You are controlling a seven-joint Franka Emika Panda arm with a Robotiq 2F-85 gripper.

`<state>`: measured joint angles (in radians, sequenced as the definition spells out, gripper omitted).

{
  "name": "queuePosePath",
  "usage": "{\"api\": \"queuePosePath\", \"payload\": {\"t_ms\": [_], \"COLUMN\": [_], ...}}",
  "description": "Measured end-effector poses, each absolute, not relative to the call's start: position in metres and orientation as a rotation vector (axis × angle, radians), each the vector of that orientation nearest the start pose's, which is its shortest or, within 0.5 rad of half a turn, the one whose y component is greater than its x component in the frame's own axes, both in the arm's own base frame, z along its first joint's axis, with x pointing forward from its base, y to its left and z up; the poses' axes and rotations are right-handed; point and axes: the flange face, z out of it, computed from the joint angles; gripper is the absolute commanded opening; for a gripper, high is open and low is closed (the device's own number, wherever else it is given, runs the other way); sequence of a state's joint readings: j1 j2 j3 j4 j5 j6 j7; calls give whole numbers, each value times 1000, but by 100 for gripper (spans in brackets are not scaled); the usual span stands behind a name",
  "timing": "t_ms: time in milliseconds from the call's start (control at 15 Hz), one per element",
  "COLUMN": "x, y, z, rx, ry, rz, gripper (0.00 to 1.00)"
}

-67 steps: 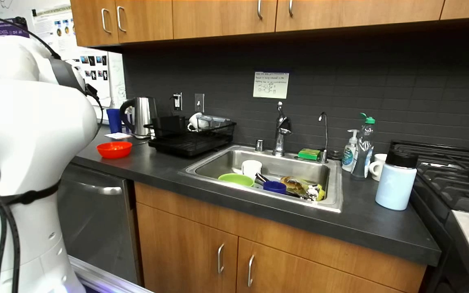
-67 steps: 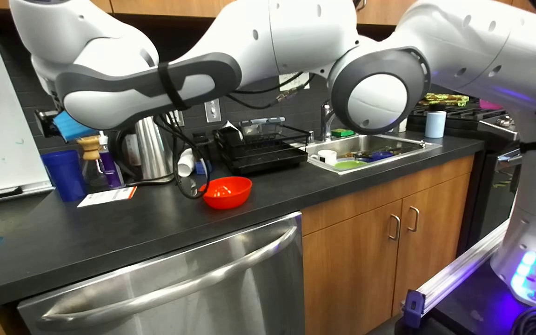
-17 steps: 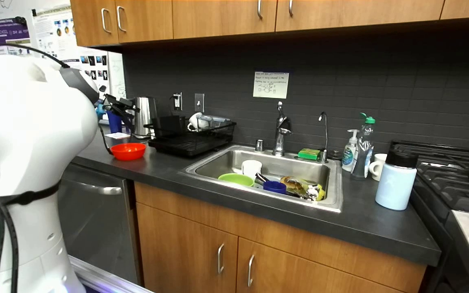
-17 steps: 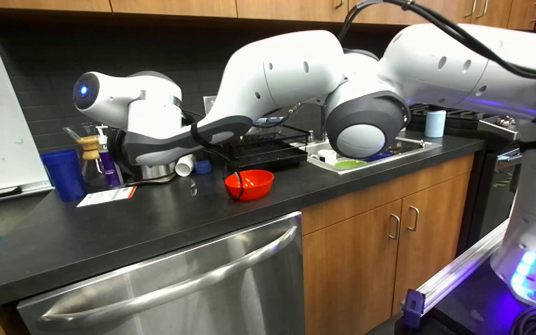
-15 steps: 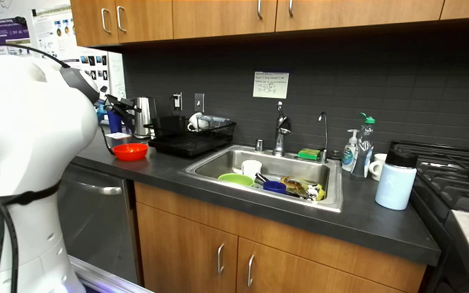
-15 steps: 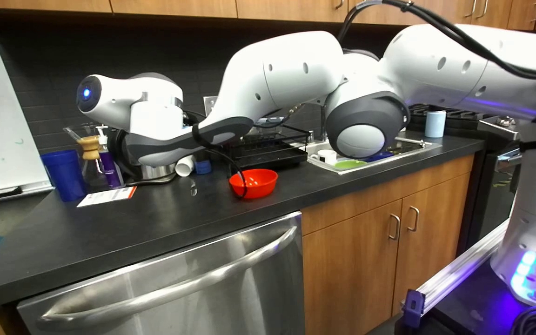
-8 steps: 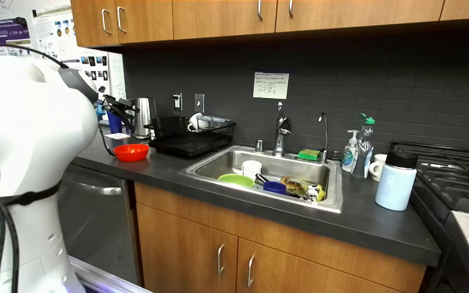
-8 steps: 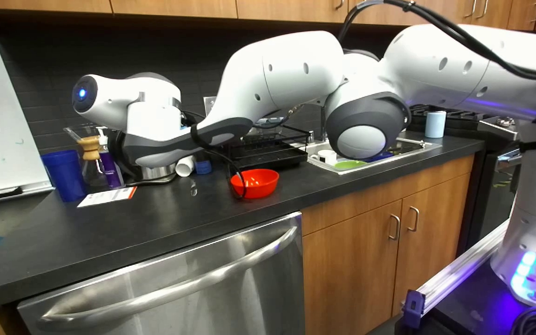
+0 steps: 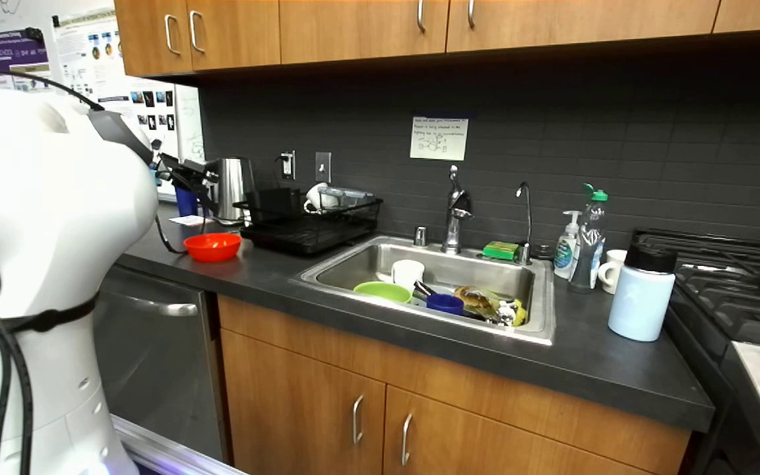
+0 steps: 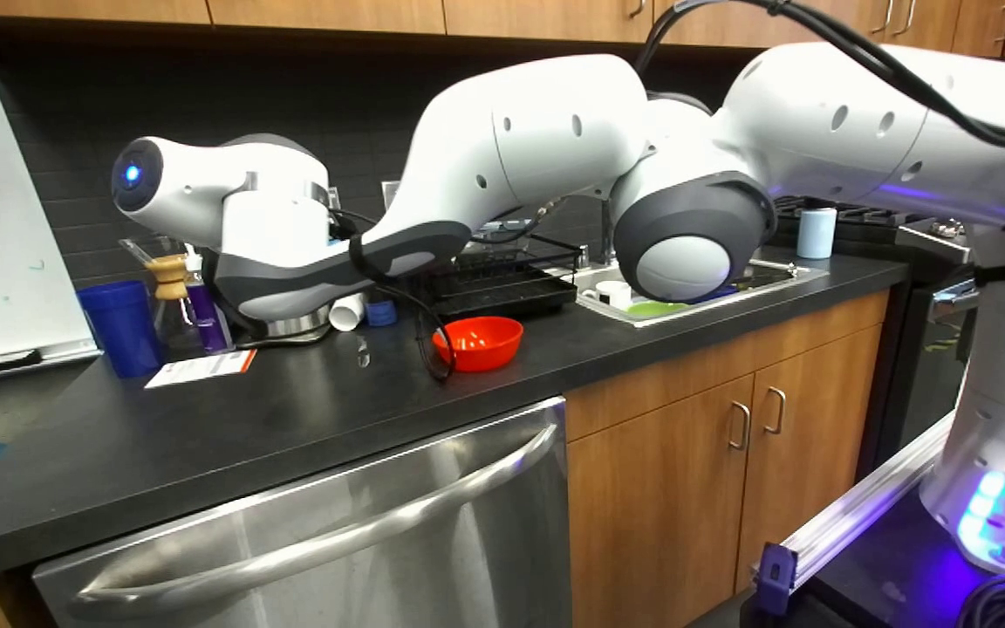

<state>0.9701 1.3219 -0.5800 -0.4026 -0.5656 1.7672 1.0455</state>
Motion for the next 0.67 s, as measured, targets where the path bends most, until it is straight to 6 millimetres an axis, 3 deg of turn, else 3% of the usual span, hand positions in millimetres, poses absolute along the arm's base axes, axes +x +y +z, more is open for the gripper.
{"api": "queuePosePath", "payload": {"t_ms": [667], "x": [594], "y": [563], "z": [336], "rx": [2337], "ry": [-81], "rz": [1133], "gripper": [100]}}
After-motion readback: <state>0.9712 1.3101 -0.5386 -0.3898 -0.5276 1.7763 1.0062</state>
